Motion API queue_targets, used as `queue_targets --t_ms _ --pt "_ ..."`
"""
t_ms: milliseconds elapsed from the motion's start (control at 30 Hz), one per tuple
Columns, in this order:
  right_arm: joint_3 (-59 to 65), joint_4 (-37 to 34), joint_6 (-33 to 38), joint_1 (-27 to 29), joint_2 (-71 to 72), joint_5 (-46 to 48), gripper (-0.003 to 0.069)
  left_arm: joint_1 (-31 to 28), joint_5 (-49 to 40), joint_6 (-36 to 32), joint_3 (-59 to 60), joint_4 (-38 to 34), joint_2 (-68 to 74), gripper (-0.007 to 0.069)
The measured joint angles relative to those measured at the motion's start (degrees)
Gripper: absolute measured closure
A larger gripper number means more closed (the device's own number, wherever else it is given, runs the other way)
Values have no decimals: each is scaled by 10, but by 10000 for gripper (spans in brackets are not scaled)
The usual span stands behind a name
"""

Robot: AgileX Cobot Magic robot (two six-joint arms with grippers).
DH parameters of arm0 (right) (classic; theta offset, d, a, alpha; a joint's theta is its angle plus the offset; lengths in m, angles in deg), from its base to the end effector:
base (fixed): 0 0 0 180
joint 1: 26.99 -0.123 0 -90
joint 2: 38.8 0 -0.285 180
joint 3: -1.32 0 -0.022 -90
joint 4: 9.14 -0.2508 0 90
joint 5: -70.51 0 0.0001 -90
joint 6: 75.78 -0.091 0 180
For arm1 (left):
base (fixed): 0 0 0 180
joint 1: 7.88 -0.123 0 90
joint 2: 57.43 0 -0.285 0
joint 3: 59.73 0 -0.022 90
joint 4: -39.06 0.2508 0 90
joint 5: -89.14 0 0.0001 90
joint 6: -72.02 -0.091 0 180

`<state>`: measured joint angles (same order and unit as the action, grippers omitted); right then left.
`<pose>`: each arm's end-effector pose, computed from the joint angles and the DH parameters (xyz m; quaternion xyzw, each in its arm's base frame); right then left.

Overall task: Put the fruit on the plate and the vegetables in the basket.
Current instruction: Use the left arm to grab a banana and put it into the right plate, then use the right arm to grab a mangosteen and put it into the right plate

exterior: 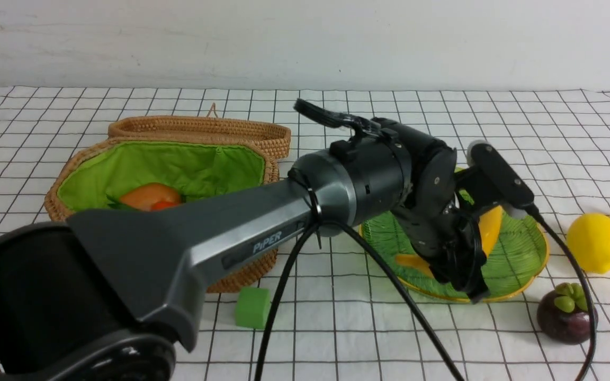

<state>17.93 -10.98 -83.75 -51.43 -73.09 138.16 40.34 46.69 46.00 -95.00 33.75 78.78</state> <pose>0.0218 0.0129 0.4153 -0.1254 0.8503 0.1578 0.4861 0.3358 -0.3844 0.2214 0.5543 0.7699 -0.1001 0.3001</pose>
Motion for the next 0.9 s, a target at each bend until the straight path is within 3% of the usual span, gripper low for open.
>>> queue_targets --t_ms 133,300,367,500,633,667,733,800,833,900 --pt "0 -2 0 0 0 4 422 0 27 -4 -1 1 2 237" --pt "0 -2 0 0 -1 1 422 -1 36 6 -3 4 -4 43" --pt "0 -2 -5 0 -6 -2 422 -1 21 23 -2 5 -20 -1" --pt "0 3 -25 0 -46 0 422 -2 -35 60 -1 6 -85 -11" --pt "0 23 -26 0 -128 11 421 -2 -110 146 -1 14 -180 109" --pt "0 40 -21 0 -162 10 421 -2 -137 180 -2 19 -216 200" --pt "0 62 -19 0 -198 4 421 -2 -164 210 -3 28 -250 295" --pt "0 111 -20 1 -267 -19 421 -2 -225 247 -5 49 -309 511" --pt "0 129 -24 5 -300 -31 421 -2 -257 260 -6 63 -334 580" --pt "0 137 -27 15 -331 -39 421 -2 -276 268 -4 78 -353 628"
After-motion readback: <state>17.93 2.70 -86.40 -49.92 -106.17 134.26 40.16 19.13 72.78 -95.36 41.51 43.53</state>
